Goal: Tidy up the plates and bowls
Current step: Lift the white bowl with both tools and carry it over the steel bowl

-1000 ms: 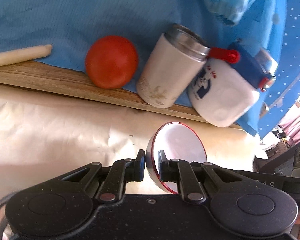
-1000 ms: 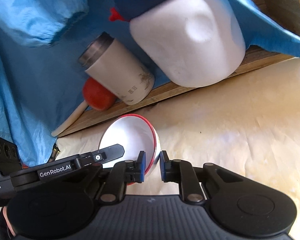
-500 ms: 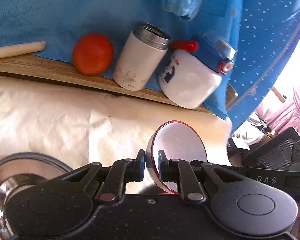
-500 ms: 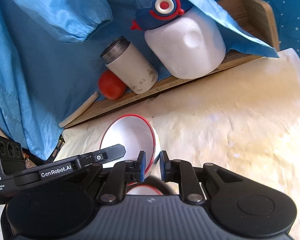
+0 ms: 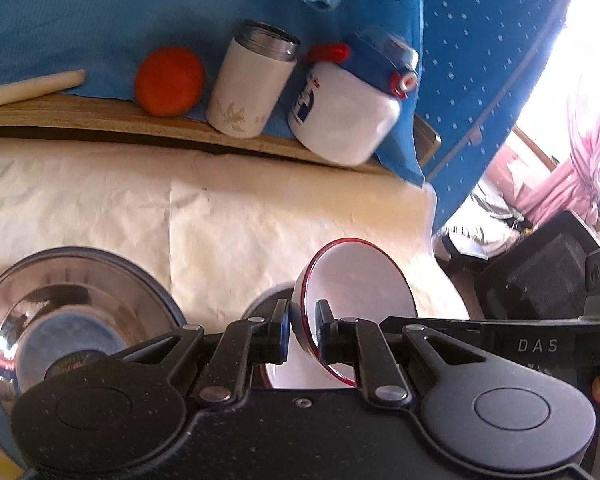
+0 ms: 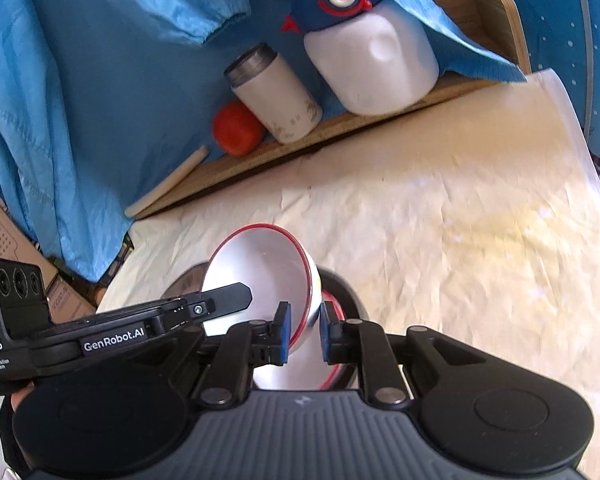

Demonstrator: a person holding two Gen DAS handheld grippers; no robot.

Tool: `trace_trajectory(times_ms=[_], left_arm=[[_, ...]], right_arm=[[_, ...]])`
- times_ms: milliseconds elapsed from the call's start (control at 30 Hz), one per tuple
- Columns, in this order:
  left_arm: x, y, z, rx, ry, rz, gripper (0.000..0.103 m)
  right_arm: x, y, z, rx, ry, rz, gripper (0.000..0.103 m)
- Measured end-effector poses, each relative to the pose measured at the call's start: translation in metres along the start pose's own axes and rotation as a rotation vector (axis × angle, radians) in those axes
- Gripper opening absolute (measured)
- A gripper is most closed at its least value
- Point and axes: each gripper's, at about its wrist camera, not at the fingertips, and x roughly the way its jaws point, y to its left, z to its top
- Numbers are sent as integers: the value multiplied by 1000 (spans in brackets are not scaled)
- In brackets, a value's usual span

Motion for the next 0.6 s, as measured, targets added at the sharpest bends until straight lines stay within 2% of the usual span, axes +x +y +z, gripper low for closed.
trace_trajectory(times_ms=[267,600], left_arm=[[7,-4,-13,42,46,11,13],[10,-10,-17,112,52,50,13]], right_arm=[[2,-1,-11,-5,41,-33,17],[12,1,-12,-25,74,-56,17]])
